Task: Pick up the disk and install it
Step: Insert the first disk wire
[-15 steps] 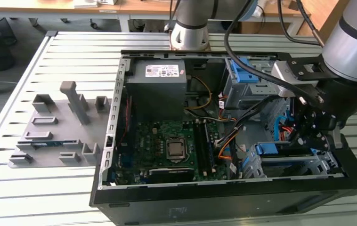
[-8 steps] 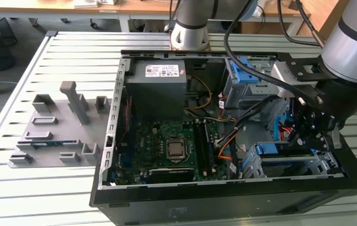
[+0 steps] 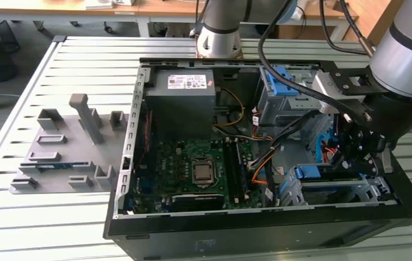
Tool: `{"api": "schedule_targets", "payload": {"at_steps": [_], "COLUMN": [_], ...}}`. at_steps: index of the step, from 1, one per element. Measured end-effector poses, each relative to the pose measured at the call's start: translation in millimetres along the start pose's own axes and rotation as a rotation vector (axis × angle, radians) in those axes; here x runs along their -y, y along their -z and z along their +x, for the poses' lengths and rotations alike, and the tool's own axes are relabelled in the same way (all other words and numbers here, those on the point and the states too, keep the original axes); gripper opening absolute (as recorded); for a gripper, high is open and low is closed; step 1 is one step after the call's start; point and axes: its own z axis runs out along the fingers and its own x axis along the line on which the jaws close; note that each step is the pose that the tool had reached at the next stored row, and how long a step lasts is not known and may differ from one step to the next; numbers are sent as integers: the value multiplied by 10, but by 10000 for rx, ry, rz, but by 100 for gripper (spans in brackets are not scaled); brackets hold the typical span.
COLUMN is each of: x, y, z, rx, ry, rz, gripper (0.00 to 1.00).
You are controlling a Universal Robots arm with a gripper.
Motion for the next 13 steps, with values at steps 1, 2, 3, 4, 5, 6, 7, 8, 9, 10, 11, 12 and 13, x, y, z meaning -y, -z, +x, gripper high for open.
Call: {"api": "schedule_targets", "payload": {"at_steps": [1, 2, 3, 4, 5, 6, 7, 8, 9, 10, 11, 12, 13], "x": [0, 0, -1, 0, 1, 2, 3, 4, 6, 7, 9, 10, 12], "y": [-1, -1, 0, 5, 17, 34, 49, 61, 82, 92, 100, 104, 104], "z": [0, 0, 0, 0, 0, 1, 1, 1, 2, 2, 2, 2, 2], "rx": [2, 3, 9, 10, 6, 3, 3, 3, 3, 3, 2, 4, 5], "ry": [0, -1, -2, -2, -1, -1, -1, 0, -1, -1, 0, 0, 0], "rz": [0, -1, -3, -2, -1, -1, -3, -5, -10, -13, -18, -23, -29], "gripper": [16, 16, 17, 17, 24, 24, 24, 24, 24, 24, 24, 24, 22]}}
